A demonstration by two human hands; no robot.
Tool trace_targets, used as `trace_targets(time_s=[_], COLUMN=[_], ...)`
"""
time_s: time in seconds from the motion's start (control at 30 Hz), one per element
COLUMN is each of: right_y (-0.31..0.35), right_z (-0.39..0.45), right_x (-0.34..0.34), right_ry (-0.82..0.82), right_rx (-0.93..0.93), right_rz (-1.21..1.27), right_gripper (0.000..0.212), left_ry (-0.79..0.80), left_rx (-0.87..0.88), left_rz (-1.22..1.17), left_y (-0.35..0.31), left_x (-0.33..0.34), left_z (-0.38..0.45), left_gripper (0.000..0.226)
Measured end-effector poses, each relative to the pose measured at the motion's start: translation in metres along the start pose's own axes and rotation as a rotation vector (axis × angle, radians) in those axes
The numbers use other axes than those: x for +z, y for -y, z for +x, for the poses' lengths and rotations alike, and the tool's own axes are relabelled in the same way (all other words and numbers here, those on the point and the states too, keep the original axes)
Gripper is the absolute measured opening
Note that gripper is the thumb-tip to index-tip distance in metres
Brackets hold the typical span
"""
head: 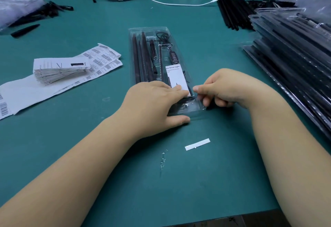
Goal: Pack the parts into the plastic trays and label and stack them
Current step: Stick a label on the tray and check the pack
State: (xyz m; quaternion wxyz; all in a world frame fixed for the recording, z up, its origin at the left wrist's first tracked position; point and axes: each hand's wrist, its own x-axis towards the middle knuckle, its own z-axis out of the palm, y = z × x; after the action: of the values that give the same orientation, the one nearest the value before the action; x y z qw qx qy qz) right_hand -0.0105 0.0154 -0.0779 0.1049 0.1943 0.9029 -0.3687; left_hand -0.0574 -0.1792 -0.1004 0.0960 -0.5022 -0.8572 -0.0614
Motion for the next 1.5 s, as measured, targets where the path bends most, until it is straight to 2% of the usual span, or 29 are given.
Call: trace_targets(time_s=[0.17, 0.23, 0.33, 0.4, 0.57, 0.7, 0.73, 0.83, 0.87, 0.93, 1.0, 1.1, 1.2, 1.33, 1.4, 1.5], right_y=[0.001, 0.003, 0.005, 0.004, 0.002, 0.004, 0.004, 0.004, 0.004, 0.004, 0.004, 0.002, 0.000, 0.000, 0.001, 0.002], right_z=[0.002, 0.006, 0.014, 0.016, 0.019, 0.021, 0.021, 0.019, 0.018, 0.016, 0.017, 0.018, 0.021, 0.019, 0.016, 0.014], right_x=[0.005, 0.011, 0.017, 0.017, 0.015, 0.015, 0.015, 0.013, 0.012, 0.009, 0.009, 0.010, 0.008, 0.004, 0.004, 0.004], right_ry=[0.031, -0.042, -0.181, -0.208, -0.192, -0.166, -0.167, -0.177, -0.177, -0.149, -0.120, -0.108, -0.088, -0.018, 0.047, 0.084], right_rx=[0.031, 0.060, 0.056, 0.050, 0.030, 0.081, 0.086, 0.077, 0.085, 0.100, 0.101, 0.080, 0.038, -0.022, -0.052, -0.070], right_rz=[0.184, 0.234, 0.142, 0.117, 0.265, 0.286, 0.286, 0.372, 0.401, 0.428, 0.354, 0.097, 0.038, -0.107, -0.142, -0.173], right_gripper=[0.025, 0.027, 0.041, 0.040, 0.018, 0.019, 0.020, 0.020, 0.019, 0.019, 0.032, 0.055, 0.053, 0.049, 0.048, 0.048], left_ry=[-0.010, -0.027, -0.048, -0.109, -0.119, -0.186, -0.161, 0.129, 0.197, 0.226, 0.202, 0.162, 0.151, 0.100, 0.061, 0.102], left_rx=[0.078, 0.127, 0.190, 0.211, 0.172, 0.123, 0.084, -0.087, -0.102, -0.090, -0.070, -0.042, -0.031, -0.114, -0.144, -0.218], left_rz=[-0.099, -0.055, -0.092, -0.138, -0.188, -0.221, -0.224, -0.157, -0.139, -0.162, -0.168, -0.127, -0.122, -0.299, -0.279, -0.119], left_y=[0.001, -0.002, -0.006, -0.010, -0.017, -0.016, -0.017, -0.016, -0.015, -0.015, -0.015, -0.020, -0.023, -0.016, -0.012, -0.009], left_x=[0.003, 0.000, -0.003, -0.004, -0.003, -0.003, -0.003, -0.002, -0.001, 0.001, -0.002, -0.004, -0.007, -0.011, -0.008, 0.002], left_z=[-0.001, -0.002, -0.006, -0.011, -0.011, -0.011, -0.010, -0.008, -0.008, -0.010, -0.014, -0.018, -0.017, -0.004, 0.001, 0.004], left_gripper=[0.054, 0.054, 0.057, 0.051, 0.048, 0.048, 0.056, 0.102, 0.109, 0.110, 0.111, 0.110, 0.107, 0.074, 0.062, 0.074])
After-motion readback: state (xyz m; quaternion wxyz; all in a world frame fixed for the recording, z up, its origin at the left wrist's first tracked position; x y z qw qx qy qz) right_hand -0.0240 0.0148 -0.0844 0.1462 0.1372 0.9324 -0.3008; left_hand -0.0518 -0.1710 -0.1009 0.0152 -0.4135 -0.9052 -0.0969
